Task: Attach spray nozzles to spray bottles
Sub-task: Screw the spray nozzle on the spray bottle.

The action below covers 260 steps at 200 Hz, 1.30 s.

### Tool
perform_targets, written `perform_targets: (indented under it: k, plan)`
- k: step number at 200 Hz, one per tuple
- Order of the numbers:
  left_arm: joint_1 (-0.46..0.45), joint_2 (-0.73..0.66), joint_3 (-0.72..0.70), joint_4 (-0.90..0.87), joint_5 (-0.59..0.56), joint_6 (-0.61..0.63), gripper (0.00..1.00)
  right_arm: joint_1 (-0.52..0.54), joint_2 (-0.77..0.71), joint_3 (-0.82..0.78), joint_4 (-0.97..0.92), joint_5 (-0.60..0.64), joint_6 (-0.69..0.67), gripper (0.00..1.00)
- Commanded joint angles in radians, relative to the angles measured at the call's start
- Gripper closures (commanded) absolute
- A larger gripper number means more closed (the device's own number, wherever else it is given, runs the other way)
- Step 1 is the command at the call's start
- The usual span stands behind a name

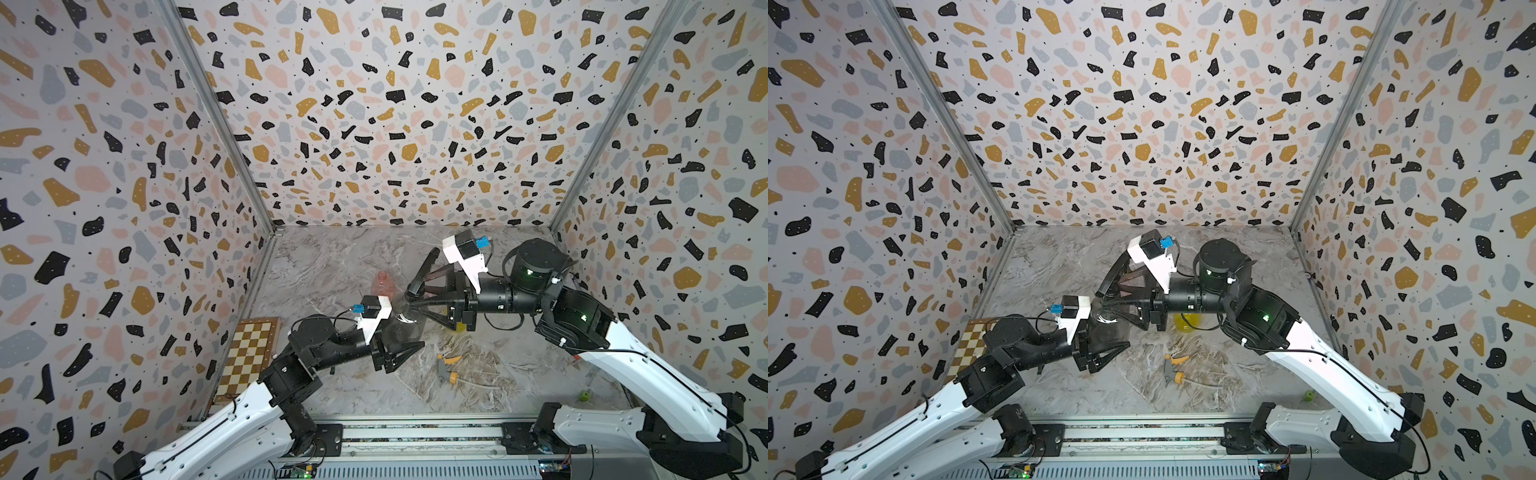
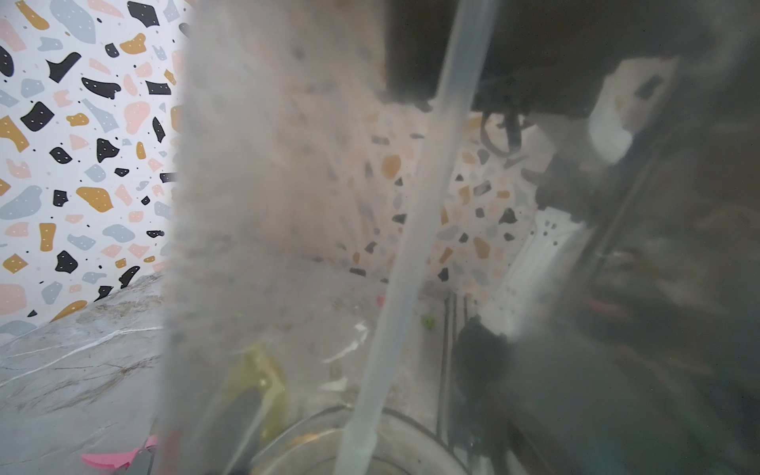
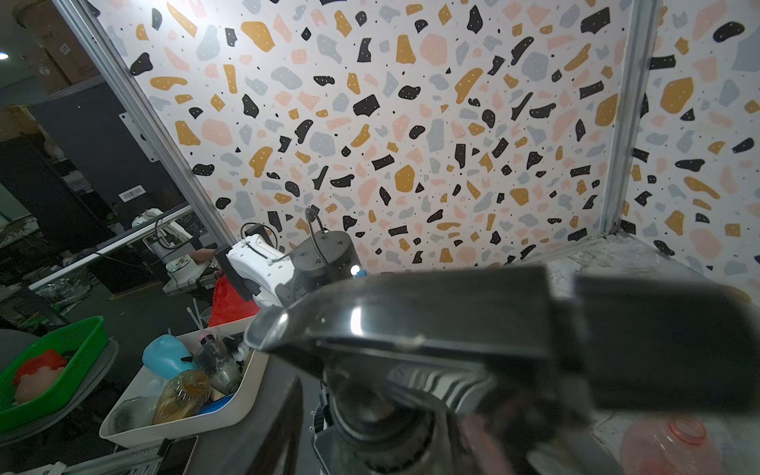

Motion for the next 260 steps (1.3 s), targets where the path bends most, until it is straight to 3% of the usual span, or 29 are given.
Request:
perform_targets:
  k: [1, 27, 58, 93, 113, 131, 167, 207, 260]
  plan:
    - [0.003, -0.004, 0.011, 0.079, 0.025, -0.011, 1.0, -0.004, -0.004, 0.031, 0.016, -0.022, 0.01, 0.51]
    - [0.003, 0.001, 0.011, 0.079, 0.004, -0.013, 1.0, 0.002, 0.004, 0.026, 0.027, -0.009, 0.043, 0.62]
    - [0.003, 0.001, 0.022, 0.061, -0.054, -0.008, 1.0, 0.063, 0.007, 0.028, 0.003, 0.115, 0.066, 0.7]
    - [0.003, 0.01, 0.032, 0.038, -0.211, 0.01, 1.0, 0.174, 0.054, 0.027, -0.049, 0.378, 0.189, 0.76]
    - [0.004, 0.024, 0.042, 0.02, -0.29, 0.024, 1.0, 0.26, 0.079, 0.01, -0.038, 0.592, 0.273, 0.77]
    - [0.002, 0.038, 0.048, 0.006, -0.33, 0.032, 1.0, 0.29, 0.115, 0.015, -0.015, 0.666, 0.344, 0.76]
    - [0.001, 0.041, 0.053, -0.008, -0.298, 0.032, 1.0, 0.282, 0.1, 0.043, -0.03, 0.659, 0.307, 0.61]
    - [0.002, 0.032, 0.041, 0.006, -0.182, 0.029, 1.0, 0.18, -0.015, 0.016, -0.051, 0.411, 0.138, 0.34]
    - [0.002, 0.019, 0.029, 0.053, -0.016, 0.019, 1.0, 0.085, -0.075, 0.002, -0.063, 0.219, 0.046, 0.3]
